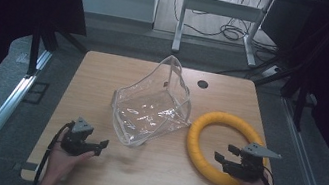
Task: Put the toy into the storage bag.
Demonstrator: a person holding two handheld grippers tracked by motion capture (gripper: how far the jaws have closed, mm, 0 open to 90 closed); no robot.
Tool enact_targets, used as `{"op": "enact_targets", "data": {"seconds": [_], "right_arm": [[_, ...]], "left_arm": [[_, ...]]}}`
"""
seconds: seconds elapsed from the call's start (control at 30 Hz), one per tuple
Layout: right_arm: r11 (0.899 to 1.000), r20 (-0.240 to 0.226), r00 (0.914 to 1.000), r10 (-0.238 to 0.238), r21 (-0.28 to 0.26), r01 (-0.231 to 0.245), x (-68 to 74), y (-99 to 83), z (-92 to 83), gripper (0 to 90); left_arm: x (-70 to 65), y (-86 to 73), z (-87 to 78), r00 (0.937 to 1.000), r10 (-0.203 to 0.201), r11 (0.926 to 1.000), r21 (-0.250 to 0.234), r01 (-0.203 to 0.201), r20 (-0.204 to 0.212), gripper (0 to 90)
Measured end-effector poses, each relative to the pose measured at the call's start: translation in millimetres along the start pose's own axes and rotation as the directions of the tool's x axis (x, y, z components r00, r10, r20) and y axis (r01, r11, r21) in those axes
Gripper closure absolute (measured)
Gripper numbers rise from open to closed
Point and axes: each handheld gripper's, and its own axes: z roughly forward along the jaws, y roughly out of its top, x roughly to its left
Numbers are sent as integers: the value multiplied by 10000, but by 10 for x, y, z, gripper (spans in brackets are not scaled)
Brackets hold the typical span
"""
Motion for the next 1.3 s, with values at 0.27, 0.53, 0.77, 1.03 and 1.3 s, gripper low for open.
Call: {"op": "enact_targets", "data": {"seconds": [0.27, 0.53, 0.77, 1.03, 1.3], "right_arm": [[9895, -469, 9961, -741, 1212, 793, 26, 161, -28, 304], [9457, -999, 9876, -1209, 2907, 1451, 95, 255, 165, 302], [8642, -1372, 9725, -1880, 4475, 2302, 234, 231, 386, 306], [7740, -1819, 9579, -2224, 5645, 2869, 330, 135, 587, 312], [6960, -1943, 9393, -2828, 6323, 3404, 422, 77, 743, 426]], "left_arm": [[-6, 7, 12, 10000, 74, 9999, 100, -74, 23, 231], [6, 3, 22, 9999, 57, 9993, 381, -51, -153, 244], [22, -1, 28, 9998, 37, 9989, 467, -27, -220, 246], [17, 2, 29, 9998, 46, 9990, 450, -36, -207, 246], [3, 11, 32, 9998, 104, 9989, 458, -95, -191, 246]]}}
